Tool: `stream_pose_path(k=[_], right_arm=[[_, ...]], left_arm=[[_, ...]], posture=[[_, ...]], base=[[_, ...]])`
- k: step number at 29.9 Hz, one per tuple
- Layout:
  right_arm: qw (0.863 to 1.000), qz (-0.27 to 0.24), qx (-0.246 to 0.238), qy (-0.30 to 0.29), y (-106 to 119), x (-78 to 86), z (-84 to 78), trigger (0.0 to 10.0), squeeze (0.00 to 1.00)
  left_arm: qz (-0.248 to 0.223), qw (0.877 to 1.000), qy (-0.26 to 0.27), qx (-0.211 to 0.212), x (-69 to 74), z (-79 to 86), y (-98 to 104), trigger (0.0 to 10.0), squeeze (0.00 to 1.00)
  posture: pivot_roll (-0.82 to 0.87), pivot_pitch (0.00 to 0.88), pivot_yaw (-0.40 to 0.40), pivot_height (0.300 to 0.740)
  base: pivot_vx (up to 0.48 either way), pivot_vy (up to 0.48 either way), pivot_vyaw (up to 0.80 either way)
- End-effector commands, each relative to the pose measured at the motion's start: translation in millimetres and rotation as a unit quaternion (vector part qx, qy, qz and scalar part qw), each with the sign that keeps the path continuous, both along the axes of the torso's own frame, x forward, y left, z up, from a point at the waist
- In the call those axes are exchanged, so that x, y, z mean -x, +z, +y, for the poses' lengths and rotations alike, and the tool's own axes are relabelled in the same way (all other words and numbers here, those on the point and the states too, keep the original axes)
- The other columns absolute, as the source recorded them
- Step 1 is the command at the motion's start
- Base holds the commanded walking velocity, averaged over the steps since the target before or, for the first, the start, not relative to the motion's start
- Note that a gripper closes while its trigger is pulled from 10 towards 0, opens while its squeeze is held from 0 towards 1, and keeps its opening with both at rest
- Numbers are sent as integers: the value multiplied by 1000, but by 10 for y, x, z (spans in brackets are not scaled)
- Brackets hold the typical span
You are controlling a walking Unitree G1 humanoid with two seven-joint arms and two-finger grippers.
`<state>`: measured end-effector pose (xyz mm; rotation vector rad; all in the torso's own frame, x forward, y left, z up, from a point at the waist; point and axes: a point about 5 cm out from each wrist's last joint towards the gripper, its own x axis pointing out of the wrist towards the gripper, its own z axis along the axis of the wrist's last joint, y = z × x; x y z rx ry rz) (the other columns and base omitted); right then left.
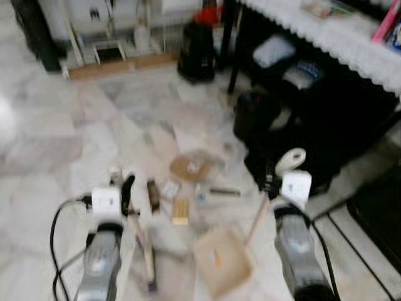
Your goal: Sweep floor
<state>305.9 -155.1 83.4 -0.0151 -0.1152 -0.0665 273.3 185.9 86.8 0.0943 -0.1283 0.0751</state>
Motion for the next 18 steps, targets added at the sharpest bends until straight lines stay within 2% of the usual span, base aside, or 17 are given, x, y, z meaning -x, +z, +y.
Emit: stream_pose_path(k=[1,5,18], right_arm=[[1000,-11,8,-10,51,-3,-89,10000,0],[1000,-11,9,-10,50,-3,-89,10000,0],[1000,-11,7,-9,53,-3,-91,10000,0]], left_arm=[[3,1000,-4,5,10,-44,-16,10000,0],[5,1000,-5,7,12,-45,-23,10000,0],[3,1000,-6,7,23,-48,-26,10000,0]], posture=[[-47,139,-72,740],[-47,139,-72,740],[-47,138,-74,740]], base=[[371,0,0],[309,0,0],[0,0,0]])
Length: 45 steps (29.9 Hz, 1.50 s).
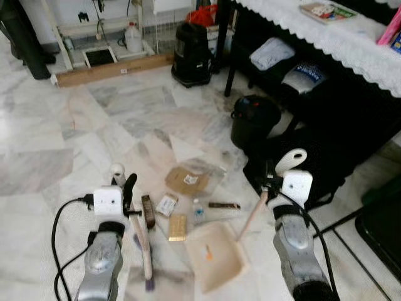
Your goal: Sweep floor
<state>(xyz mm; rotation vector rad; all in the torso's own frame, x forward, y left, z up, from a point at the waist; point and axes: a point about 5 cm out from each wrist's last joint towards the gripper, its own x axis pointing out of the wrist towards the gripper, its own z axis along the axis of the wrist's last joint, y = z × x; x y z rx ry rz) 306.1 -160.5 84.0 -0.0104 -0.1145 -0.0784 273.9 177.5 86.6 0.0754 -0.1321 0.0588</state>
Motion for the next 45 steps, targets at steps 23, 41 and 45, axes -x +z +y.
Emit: stream_pose_path(k=[23,41,45], right_arm=[[1000,-11,17,1,52,-2,-24,10000,0],[1000,-10,18,3,54,-3,-25,10000,0],[1000,-10,17,3,56,-1,-28,10000,0]], left_arm=[[6,1000,9,-9,29,40,-23,10000,0],[4,1000,14,-4,34,46,-22,10000,0],[5,1000,16,-3,43,49,-27,10000,0]], posture=[[-48,140,-80,740],[-48,143,-85,740],[-48,144,-85,740]], base=[[186,-218,79],[199,-195,0],[0,0,0]])
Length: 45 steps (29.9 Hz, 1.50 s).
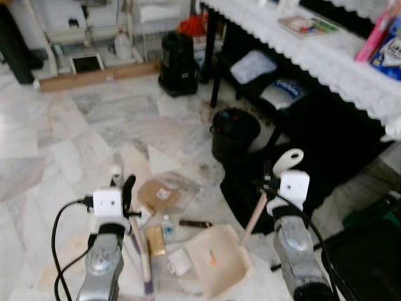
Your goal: Sweep floor
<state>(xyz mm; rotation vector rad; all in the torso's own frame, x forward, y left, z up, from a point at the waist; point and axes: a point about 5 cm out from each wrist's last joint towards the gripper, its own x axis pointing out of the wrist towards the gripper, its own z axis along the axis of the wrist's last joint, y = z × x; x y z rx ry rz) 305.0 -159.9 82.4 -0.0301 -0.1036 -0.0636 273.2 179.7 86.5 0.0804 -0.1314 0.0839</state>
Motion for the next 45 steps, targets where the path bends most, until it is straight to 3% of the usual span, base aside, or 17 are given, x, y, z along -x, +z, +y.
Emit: stream_pose_path(k=[1,11,25,26,30,33,37,38,45], right_arm=[[1000,-16,7,-4,72,-12,-35,10000,0],[1000,-16,7,-4,72,-16,-34,10000,0],[1000,-15,16,-15,51,-23,-40,10000,0],[999,-15,22,-20,45,-16,-51,10000,0],[999,-13,24,-36,17,-3,-76,10000,0],[999,-11,23,-37,-2,2,-65,10000,0],[999,-2,26,-47,-55,6,-65,10000,0],[998,0,27,-56,-73,8,-79,10000,0],[996,11,30,-81,-170,31,-105,10000,0]], left_arm=[[6,1000,3,-2,37,28,-29,10000,0],[4,1000,13,-12,42,97,15,10000,0],[49,997,40,-52,121,273,-9,10000,0],[54,995,34,-75,134,279,12,10000,0],[69,991,39,-105,183,324,39,10000,0],[82,990,40,-109,214,356,48,10000,0],[107,989,16,-101,209,342,19,10000,0],[117,990,9,-73,197,322,4,10000,0],[140,990,-10,-11,132,307,0,10000,0]], posture=[[-48,145,-85,740],[-47,144,-84,740],[-30,141,-67,740],[-25,138,-60,740],[-18,135,-51,740],[-5,134,-44,740],[6,135,-40,740],[8,136,-38,740],[22,152,-19,740]], base=[[0,0,0],[0,0,0],[0,0,0],[0,0,0],[0,0,0],[0,0,0],[0,0,0],[0,0,0],[0,0,0]])
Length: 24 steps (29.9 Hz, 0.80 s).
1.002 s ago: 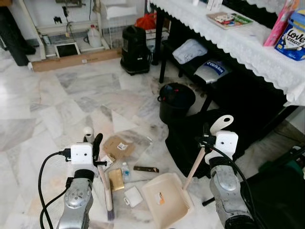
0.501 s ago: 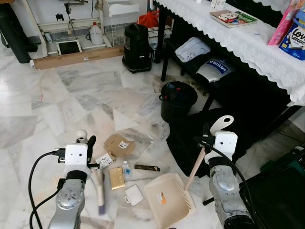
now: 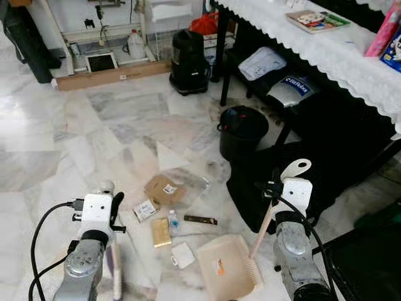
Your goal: Sweep floor
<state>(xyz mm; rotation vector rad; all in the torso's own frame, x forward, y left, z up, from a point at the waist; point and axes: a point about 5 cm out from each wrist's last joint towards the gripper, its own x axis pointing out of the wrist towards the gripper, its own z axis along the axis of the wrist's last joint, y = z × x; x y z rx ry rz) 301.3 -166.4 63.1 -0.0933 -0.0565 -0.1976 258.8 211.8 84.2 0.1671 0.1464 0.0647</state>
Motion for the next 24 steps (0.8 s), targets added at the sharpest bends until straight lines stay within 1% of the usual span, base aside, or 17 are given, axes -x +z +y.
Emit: stream_pose_path(k=[1,8,12,13,15,19,21,24], right_arm=[[1000,-11,4,-16,10,-1,-49,10000,0],[999,-13,10,-30,-13,8,-75,10000,0],[998,-22,21,-50,-3,-2,-94,10000,0],[998,-22,21,-50,-3,-2,-94,10000,0],[995,-39,34,-80,34,0,-137,10000,0],[994,-44,36,-98,49,-2,-167,10000,0],[992,-47,31,-111,50,-4,-185,10000,0],[991,-47,28,-119,34,6,-182,10000,0]], left_arm=[[1,999,-6,32,-18,-13,29,10000,0],[3,999,-14,44,-43,-2,80,10000,0],[7,996,-12,86,-38,23,105,10000,0],[7,996,-12,86,-38,23,105,10000,0],[15,993,-18,120,-28,39,118,10000,0],[19,990,-21,136,-36,46,125,10000,0],[22,988,-28,152,-68,54,149,10000,0],[26,986,-39,159,-90,36,169,10000,0]], posture=[[24,155,-17,740],[40,175,-4,740],[55,193,10,740],[55,193,10,740],[66,206,20,740],[68,213,22,740],[75,224,25,740],[79,230,28,740]], base=[[0,0,0],[0,0,0],[0,0,0],[0,0,0],[0,0,0],[0,0,0],[0,0,0],[0,0,0]])
